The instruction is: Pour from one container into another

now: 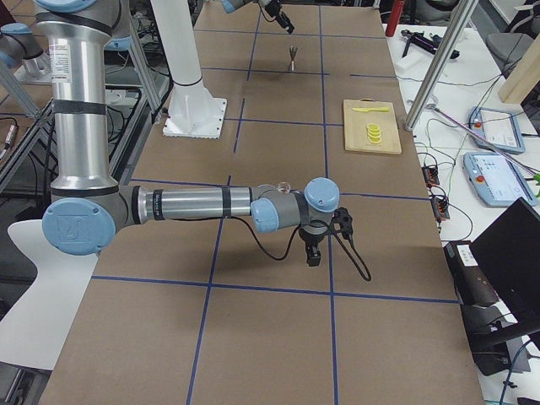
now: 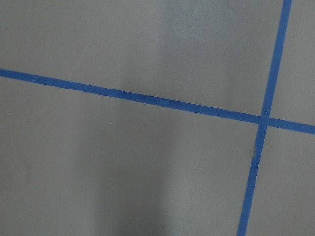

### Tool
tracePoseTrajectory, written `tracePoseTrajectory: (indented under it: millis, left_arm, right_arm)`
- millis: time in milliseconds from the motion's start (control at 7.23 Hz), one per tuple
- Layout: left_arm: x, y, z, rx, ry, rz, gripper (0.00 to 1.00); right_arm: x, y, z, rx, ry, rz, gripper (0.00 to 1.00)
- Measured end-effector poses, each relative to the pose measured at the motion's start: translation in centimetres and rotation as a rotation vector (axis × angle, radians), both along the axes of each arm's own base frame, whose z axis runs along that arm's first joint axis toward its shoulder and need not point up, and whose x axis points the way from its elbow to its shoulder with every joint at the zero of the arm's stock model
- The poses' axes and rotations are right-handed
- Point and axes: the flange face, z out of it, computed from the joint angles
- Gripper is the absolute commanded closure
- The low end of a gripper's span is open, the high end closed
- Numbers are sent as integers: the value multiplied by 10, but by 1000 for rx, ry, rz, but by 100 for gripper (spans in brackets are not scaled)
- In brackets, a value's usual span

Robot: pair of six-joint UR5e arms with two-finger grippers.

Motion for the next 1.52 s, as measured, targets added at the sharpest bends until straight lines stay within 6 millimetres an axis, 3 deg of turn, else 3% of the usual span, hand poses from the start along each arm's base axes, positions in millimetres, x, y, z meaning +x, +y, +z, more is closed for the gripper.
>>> tracePoseTrajectory:
  millis: [553, 1521]
  left_arm:
    - [39, 28, -20, 74, -112, -135, 1]
    - [98, 43, -5, 117, -242, -176, 1]
  right_arm:
    - [-13, -1, -5, 18, 0, -26, 0]
    - [-16, -9, -13, 38, 6, -27, 0]
